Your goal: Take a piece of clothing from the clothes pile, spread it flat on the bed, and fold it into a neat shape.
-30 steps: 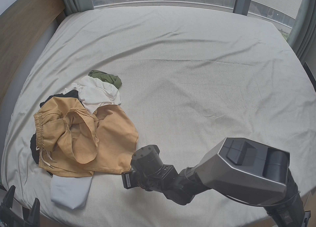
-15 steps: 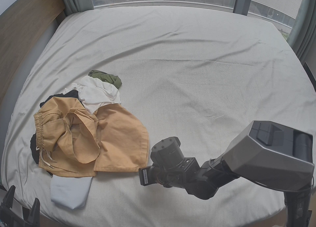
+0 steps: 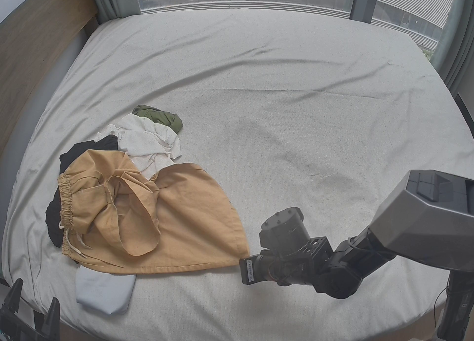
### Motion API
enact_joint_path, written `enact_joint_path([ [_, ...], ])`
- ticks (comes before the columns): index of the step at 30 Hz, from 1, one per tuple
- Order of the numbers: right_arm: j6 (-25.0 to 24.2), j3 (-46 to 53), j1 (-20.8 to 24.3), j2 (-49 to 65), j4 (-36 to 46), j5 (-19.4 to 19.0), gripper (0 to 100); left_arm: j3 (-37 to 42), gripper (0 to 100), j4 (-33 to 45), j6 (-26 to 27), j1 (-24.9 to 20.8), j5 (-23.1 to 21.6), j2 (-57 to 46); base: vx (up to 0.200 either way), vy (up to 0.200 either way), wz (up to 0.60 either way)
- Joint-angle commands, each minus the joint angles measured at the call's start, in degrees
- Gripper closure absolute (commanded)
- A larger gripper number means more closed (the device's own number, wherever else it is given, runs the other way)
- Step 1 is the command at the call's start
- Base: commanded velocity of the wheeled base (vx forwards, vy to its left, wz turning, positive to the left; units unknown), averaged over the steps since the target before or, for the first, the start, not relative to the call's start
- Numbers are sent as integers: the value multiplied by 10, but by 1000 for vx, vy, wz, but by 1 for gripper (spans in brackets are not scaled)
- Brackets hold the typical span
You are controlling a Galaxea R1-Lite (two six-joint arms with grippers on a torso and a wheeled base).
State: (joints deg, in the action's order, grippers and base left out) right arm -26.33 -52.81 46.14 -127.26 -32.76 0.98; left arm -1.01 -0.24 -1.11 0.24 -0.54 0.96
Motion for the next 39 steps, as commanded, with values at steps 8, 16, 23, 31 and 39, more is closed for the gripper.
enact_joint_path([
  [8, 6, 91, -34, 27, -84, 0, 100, 10, 0, 0, 1, 0, 0, -10, 0, 0, 0],
  [16, 7, 132, -38, 48, -103, 0, 100, 10, 0, 0, 1, 0, 0, -9, 0, 0, 0],
  [23, 6, 170, -38, 75, -104, 0, 100, 10, 0, 0, 1, 0, 0, -9, 0, 0, 0],
  [31, 4, 226, -51, 99, -115, 0, 100, 10, 0, 0, 2, 0, 0, -10, 0, 0, 0],
  [39, 10, 294, -74, 122, -166, 0, 100, 10, 0, 0, 2, 0, 0, -10, 0, 0, 0],
])
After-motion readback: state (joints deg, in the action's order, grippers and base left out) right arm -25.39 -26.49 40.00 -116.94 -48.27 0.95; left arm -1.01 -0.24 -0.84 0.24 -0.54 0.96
